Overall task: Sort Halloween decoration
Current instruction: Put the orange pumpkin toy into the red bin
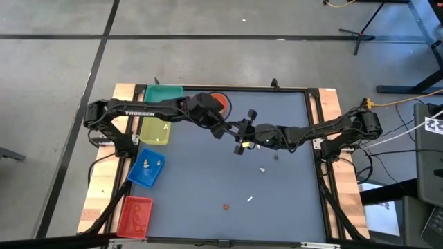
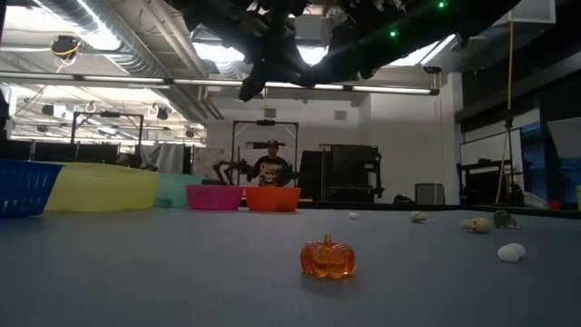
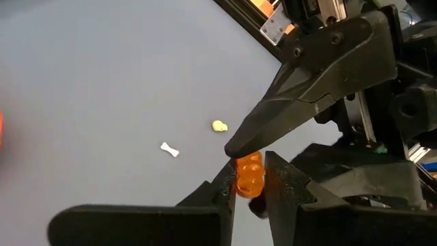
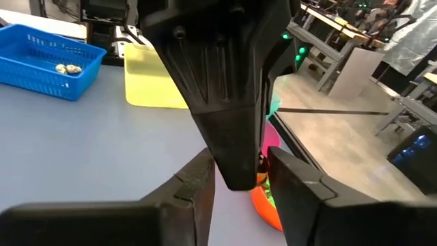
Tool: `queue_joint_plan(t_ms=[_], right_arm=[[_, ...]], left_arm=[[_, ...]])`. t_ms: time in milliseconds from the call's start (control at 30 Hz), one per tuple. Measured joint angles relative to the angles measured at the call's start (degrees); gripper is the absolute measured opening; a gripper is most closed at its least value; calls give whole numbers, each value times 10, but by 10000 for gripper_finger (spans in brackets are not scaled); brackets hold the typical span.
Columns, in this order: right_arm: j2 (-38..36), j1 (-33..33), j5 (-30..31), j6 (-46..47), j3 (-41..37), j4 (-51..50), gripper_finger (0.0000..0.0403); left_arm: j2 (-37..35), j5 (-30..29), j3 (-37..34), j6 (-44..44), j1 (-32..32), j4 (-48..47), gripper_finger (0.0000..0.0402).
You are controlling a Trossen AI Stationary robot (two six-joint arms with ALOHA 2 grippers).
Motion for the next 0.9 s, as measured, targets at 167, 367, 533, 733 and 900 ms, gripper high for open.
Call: queue_joint_plan(t_ms=[167, 367, 533, 733, 900], right_arm=[[-1, 0, -6, 0, 0, 5, 182], [-3, 1, -6, 0, 0, 0, 225], [-38, 1, -5, 0, 1, -25, 234], [-113, 1, -5, 5, 2, -121, 234], [-148, 1, -4, 6, 2, -171, 234]], left_arm=[[1, -1, 0, 0, 0, 1, 36], [1, -2, 0, 0, 6, 1, 36], [-2, 38, 0, 12, 24, -24, 36], [-8, 145, 0, 51, 33, -146, 36], [-8, 212, 0, 58, -15, -312, 36]])
